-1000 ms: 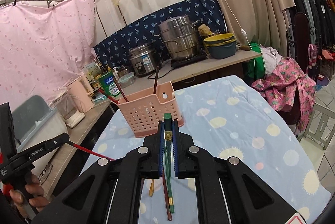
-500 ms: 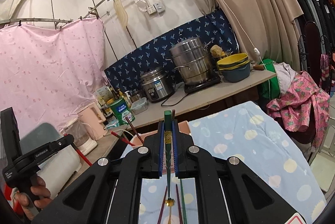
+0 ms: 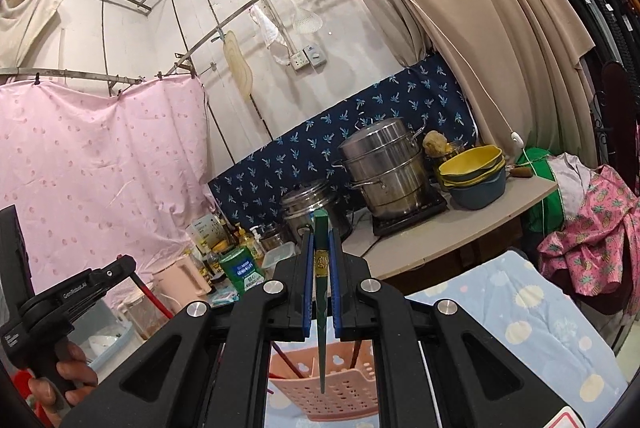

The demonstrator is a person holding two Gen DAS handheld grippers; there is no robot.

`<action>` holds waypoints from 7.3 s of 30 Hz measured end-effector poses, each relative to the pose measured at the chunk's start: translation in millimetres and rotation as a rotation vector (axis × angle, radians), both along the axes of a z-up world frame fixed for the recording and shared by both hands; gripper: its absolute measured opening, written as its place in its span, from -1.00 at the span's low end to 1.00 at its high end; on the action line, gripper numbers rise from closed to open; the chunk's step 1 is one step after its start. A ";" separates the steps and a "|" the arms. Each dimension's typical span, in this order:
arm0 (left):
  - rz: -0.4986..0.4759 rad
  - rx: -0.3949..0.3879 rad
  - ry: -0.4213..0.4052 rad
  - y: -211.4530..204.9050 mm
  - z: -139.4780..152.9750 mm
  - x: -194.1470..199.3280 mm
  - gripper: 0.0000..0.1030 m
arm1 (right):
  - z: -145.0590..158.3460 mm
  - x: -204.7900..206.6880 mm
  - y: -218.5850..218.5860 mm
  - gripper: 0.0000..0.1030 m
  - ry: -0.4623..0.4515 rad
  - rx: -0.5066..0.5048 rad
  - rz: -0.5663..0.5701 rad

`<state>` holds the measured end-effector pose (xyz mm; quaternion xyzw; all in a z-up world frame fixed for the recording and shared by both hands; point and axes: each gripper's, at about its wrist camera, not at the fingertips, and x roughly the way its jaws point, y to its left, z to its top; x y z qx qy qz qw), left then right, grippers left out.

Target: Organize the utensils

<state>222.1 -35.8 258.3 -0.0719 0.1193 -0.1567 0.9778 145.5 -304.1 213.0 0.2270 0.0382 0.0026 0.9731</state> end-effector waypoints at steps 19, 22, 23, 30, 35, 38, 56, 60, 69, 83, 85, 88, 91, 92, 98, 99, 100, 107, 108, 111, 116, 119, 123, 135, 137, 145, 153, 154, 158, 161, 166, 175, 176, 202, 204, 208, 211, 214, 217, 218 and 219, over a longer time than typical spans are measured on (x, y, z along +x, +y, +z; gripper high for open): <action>0.019 0.058 0.131 -18.6 -69.8 67.4 -0.86 | -54.6 85.8 10.4 -0.86 0.145 0.017 0.024; 0.018 0.063 0.154 -19.9 -78.4 68.4 -0.86 | -64.8 90.6 16.3 -0.86 0.177 -0.002 0.033; 0.018 0.063 0.160 -20.2 -80.4 69.2 -0.86 | -67.3 91.1 18.2 -0.86 0.184 -0.007 0.035; 0.047 0.044 0.171 -11.8 -86.3 62.7 -0.52 | -73.0 88.3 21.5 -0.70 0.190 -0.018 0.026; 0.059 0.043 0.146 -6.0 -82.9 49.9 -0.18 | -75.1 74.2 16.5 -0.41 0.175 0.008 0.010; 0.059 0.043 0.155 -2.2 -83.6 43.4 -0.18 | -74.2 64.8 15.8 -0.39 0.173 0.014 0.014; -0.010 0.115 0.321 7.2 -159.3 -42.1 -0.06 | -125.8 -28.4 41.2 -0.31 0.341 -0.018 0.072; -0.027 0.139 0.398 8.7 -193.9 -66.4 -0.06 | -158.8 -55.0 43.2 -0.31 0.427 0.009 0.083; -0.048 0.153 0.536 14.5 -249.4 -104.6 -0.06 | -221.4 -105.3 39.2 -0.31 0.580 0.067 0.059; -0.066 0.207 0.622 6.9 -292.0 -148.0 -0.06 | -265.8 -141.4 67.3 -0.31 0.691 -0.010 0.083; -0.072 0.208 0.629 6.8 -295.7 -152.0 -0.06 | -270.3 -144.8 69.1 -0.31 0.702 -0.011 0.087; -0.083 0.209 0.635 5.3 -299.6 -157.4 -0.05 | -275.3 -148.2 69.7 -0.31 0.713 -0.006 0.089; -0.101 0.216 0.636 0.0 -302.4 -162.3 0.03 | -278.5 -149.5 70.3 -0.31 0.719 0.002 0.091; -0.105 0.220 0.635 -2.0 -303.4 -163.7 0.04 | -278.9 -149.6 70.8 -0.31 0.719 0.003 0.091; -0.118 0.254 0.646 -11.6 -311.5 -165.5 0.04 | -280.4 -149.8 73.6 -0.30 0.717 -0.008 0.088; -0.116 0.257 0.648 -11.8 -313.2 -165.2 0.04 | -280.4 -150.0 73.3 -0.30 0.716 -0.009 0.088; -0.114 0.260 0.648 -11.9 -314.1 -165.0 0.03 | -280.4 -150.1 73.5 -0.30 0.715 -0.011 0.087; -0.102 0.293 0.629 -12.7 -317.2 -165.2 0.02 | -280.8 -149.4 75.3 -0.30 0.715 -0.027 0.082; -0.099 0.295 0.627 -12.4 -317.3 -165.2 0.01 | -280.8 -149.3 75.3 -0.30 0.715 -0.027 0.082; -0.089 0.290 0.628 -10.1 -317.0 -163.5 -0.08 | -280.8 -149.1 75.3 -0.30 0.716 -0.026 0.083; -0.079 0.289 0.624 -7.9 -317.3 -162.4 -0.19 | -279.8 -144.5 77.2 -0.30 0.716 -0.035 0.089; -0.076 0.297 0.617 -8.8 -318.0 -163.4 -0.19 | -279.0 -138.0 79.1 -0.30 0.715 -0.043 0.095; -0.075 0.298 0.615 -8.9 -318.3 -164.2 -0.19 | -277.7 -130.6 83.7 -0.38 0.711 -0.059 0.107; -0.075 0.301 0.611 -9.0 -318.8 -164.9 -0.19 | -276.5 -114.5 90.3 -0.62 0.703 -0.096 0.124; -0.075 0.302 0.611 -9.1 -318.8 -165.0 -0.19 | -276.2 -113.4 90.6 -0.63 0.702 -0.101 0.121; -0.074 0.312 0.601 -10.4 -318.4 -166.0 -0.17 | -280.3 -108.4 84.4 -0.74 0.716 -0.092 0.102; -0.076 0.311 0.602 -10.4 -318.6 -166.5 -0.17 | -280.9 -108.9 87.4 -0.77 0.714 -0.122 0.093; -0.077 0.310 0.602 -10.5 -318.5 -166.7 -0.17 | -281.0 -108.9 87.0 -0.79 0.714 -0.121 0.091; -0.078 0.301 0.607 -8.8 -317.8 -165.1 -0.24 | -280.3 -110.0 85.4 -0.84 0.712 -0.108 0.087; -0.081 0.285 0.618 -5.0 -316.7 -163.3 -0.47 | -279.2 -112.6 84.0 -0.86 0.712 -0.095 0.087; -0.090 0.257 0.644 1.5 -316.3 -160.2 -0.80 | -276.6 -118.5 82.3 -0.86 0.707 -0.079 0.089; -0.093 0.236 0.672 6.4 -313.3 -163.4 -0.84 | -263.5 -135.3 80.8 -0.86 0.674 -0.073 0.086; -0.092 0.234 0.673 7.0 -312.4 -164.6 -0.84 | -261.5 -137.0 80.5 -0.86 0.669 -0.072 0.086; -0.069 0.217 0.633 17.3 -267.5 -167.4 -0.85 | -211.7 -156.1 69.9 -0.86 0.545 -0.046 0.078; -0.068 0.209 0.623 19.0 -261.7 -167.1 -0.85 | -207.1 -156.1 68.5 -0.86 0.534 -0.043 0.077; -0.062 0.194 0.606 23.3 -251.7 -166.1 -0.85 | -197.5 -158.0 64.9 -0.86 0.509 -0.041 0.073; -0.060 0.186 0.591 25.3 -242.6 -164.8 -0.85 | -189.7 -159.2 62.3 -0.86 0.491 -0.039 0.068; -0.058 0.183 0.561 25.4 -229.5 -162.8 -0.89 | -179.0 -160.1 58.4 -0.86 0.467 -0.040 0.063; -0.057 0.181 0.531 23.8 -215.7 -158.9 -0.89 | -165.6 -158.2 54.1 -0.86 0.436 -0.039 0.058; -0.058 0.179 0.521 22.8 -211.3 -157.6 -0.89 | -160.6 -157.4 52.6 -0.86 0.423 -0.041 0.054; -0.057 0.178 0.509 21.5 -206.1 -155.7 -0.90 | -156.3 -156.5 51.5 -0.86 0.411 -0.045 0.050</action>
